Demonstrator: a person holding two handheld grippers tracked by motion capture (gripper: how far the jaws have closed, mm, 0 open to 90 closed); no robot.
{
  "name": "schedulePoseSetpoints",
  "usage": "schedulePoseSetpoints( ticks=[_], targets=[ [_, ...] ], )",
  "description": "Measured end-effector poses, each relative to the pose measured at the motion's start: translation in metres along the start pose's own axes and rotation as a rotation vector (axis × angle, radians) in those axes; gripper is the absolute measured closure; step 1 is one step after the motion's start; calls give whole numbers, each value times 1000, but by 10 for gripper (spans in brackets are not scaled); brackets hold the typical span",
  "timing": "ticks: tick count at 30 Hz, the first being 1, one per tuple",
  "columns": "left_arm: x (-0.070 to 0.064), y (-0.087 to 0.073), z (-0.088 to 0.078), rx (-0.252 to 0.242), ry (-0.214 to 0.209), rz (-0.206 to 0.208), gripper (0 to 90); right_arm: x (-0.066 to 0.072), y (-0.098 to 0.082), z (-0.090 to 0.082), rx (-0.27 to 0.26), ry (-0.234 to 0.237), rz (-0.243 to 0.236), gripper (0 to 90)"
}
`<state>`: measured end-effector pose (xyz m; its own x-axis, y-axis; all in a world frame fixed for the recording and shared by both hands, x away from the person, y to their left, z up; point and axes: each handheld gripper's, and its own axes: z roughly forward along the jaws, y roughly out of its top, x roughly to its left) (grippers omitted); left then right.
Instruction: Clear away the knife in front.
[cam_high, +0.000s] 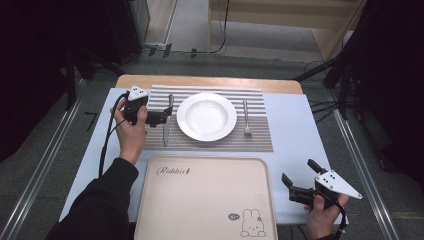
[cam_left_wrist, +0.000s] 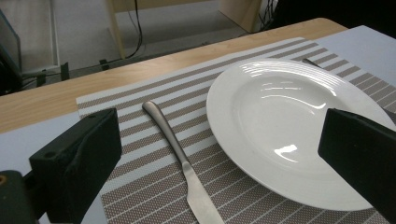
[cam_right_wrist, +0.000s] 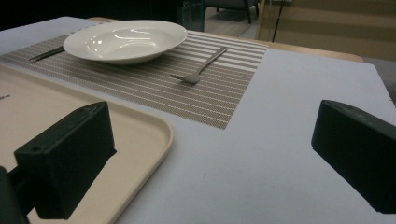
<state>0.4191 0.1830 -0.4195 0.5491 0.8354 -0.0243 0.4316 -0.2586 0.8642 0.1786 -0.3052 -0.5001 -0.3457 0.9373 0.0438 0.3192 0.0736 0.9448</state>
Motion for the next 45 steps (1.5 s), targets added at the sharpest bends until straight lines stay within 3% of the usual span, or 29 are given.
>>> schedulePoseSetpoints(
  ticks=[7, 12, 27, 31, 39, 41, 44, 45],
  targets=[
    [9, 10, 18, 35, 8, -21, 0, 0, 0, 1, 7, 3, -1, 0],
    [16, 16, 30, 65, 63, -37, 51, -1, -1, 0, 7, 0, 5, 0],
    [33, 23, 58, 164, 71, -62, 52, -1, -1, 0, 10, 1, 4, 0],
    [35, 23, 66, 203, 115, -73, 137, -2, -1, 1, 12, 0, 5, 0],
    [35, 23, 84, 296, 100, -104, 158, -2, -2, 0, 13, 1, 10, 0],
    [33, 22, 86, 316, 143, -100, 264, -3, -2, 0, 17, 2, 14, 0],
    [34, 21, 89, 331, 139, -117, 310, -3, -2, 1, 20, 0, 17, 0],
    [34, 20, 89, 339, 136, -114, 390, -3, -2, 1, 20, -1, 16, 0]
  ],
)
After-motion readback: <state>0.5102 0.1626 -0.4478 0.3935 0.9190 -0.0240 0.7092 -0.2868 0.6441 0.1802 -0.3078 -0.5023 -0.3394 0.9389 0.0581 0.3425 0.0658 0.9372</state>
